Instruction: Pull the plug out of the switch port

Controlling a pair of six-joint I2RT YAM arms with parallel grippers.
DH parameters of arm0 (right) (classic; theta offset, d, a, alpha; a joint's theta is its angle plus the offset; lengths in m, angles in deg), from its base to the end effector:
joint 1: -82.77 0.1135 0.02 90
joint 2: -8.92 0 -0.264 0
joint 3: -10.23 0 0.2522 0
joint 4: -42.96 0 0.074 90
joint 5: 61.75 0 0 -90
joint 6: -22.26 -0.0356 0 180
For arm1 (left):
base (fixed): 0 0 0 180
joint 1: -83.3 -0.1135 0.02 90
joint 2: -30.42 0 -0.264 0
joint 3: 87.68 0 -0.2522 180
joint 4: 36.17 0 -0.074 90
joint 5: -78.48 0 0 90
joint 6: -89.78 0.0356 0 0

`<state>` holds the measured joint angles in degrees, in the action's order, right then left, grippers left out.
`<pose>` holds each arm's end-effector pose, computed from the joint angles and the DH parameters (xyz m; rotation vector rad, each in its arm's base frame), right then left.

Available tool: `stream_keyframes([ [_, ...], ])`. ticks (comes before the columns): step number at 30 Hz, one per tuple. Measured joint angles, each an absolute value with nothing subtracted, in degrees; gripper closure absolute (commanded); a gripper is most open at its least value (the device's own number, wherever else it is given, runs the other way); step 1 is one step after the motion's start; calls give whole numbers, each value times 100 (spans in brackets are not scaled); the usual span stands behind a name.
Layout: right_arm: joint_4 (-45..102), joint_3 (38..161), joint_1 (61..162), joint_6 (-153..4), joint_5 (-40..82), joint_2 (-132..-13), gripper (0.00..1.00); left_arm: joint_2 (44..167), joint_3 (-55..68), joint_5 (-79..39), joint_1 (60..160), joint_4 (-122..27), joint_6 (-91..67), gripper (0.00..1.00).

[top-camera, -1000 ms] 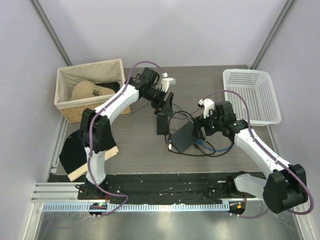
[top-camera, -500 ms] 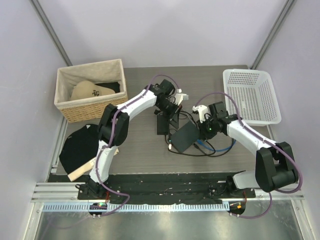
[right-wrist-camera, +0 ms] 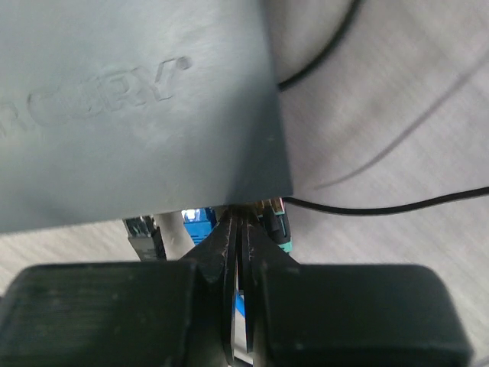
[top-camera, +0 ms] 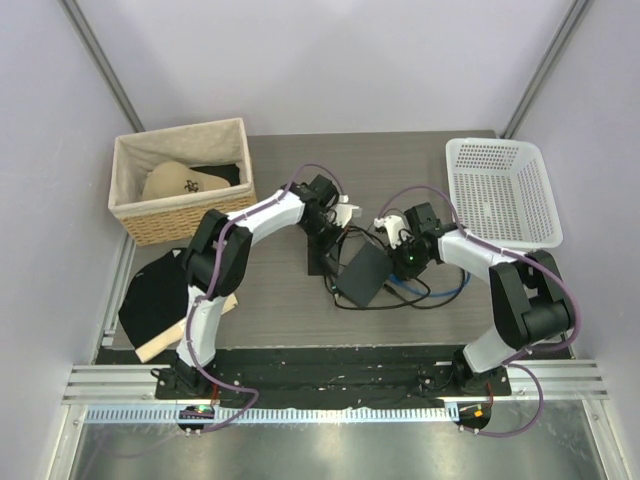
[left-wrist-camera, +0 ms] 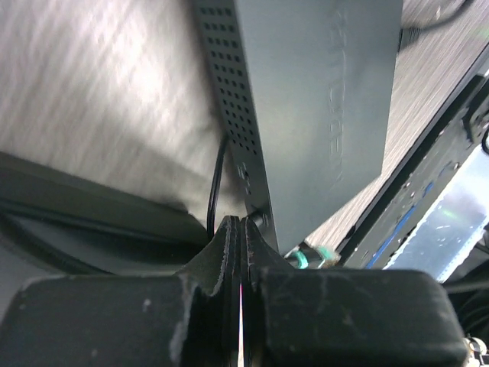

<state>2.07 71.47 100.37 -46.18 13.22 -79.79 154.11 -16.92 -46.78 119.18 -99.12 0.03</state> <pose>0.2620 0.0928 0.1604 -0.9819 2.5548 0.3427 0.3389 -0.2705 0.1696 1.0173 2.7837 -0.9962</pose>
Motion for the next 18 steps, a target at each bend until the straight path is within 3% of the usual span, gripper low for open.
stream_keyframes([
  [18,205,8697,10109,-4124,1148,-9266,87,15156,-1417,-4512,12322,-9903,25,100],
])
